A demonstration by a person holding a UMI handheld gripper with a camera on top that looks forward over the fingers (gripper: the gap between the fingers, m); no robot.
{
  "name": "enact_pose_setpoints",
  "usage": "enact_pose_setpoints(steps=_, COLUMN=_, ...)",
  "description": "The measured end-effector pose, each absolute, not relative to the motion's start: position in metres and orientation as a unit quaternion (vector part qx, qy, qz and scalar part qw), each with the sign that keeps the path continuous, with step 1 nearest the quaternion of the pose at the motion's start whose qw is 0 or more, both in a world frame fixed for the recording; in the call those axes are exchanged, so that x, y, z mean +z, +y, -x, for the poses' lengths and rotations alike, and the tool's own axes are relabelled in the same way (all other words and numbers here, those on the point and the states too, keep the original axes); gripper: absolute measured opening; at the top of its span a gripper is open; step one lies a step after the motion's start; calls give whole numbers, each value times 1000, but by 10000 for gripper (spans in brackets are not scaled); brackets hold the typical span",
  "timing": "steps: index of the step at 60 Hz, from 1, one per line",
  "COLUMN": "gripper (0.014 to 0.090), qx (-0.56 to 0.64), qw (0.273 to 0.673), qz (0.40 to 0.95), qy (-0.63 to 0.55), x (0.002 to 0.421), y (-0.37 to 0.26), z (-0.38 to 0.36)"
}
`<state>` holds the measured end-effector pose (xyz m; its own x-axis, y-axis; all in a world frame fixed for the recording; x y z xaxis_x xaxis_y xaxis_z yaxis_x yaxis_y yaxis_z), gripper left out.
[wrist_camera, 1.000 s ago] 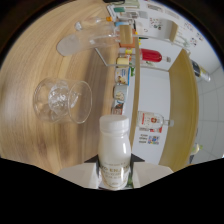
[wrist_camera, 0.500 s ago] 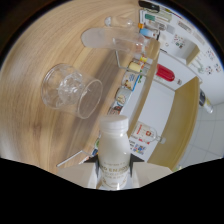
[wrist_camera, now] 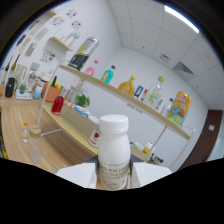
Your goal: Make me a cup of Mount Fuji.
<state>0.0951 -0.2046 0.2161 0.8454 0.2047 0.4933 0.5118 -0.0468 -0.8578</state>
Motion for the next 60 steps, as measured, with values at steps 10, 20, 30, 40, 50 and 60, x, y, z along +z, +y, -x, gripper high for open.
enact_pose_setpoints(steps=10, gripper=484, qx=-16, qw=614, qz=779, qy=-125, x=154, y=-196, z=-112)
enact_pose_setpoints(steps=20, gripper=483, qx=17, qw=582, qz=809, qy=-75, x=98, y=-191, z=-126)
enact_pose_setpoints(steps=30, gripper=483, qx=28, qw=565, qz=823, qy=-59, x=72, y=-194, z=-132)
enact_pose_setpoints(steps=40, gripper=496, qx=38, qw=561, qz=826, qy=-39, x=62, y=-209, z=-137)
enact_pose_setpoints(steps=50, gripper=507, qx=31, qw=555, qz=831, qy=-29, x=60, y=-223, z=-142)
enact_pose_setpoints(steps=60, gripper=815, qx=14, qw=529, qz=849, qy=-16, x=67, y=-234, z=-151)
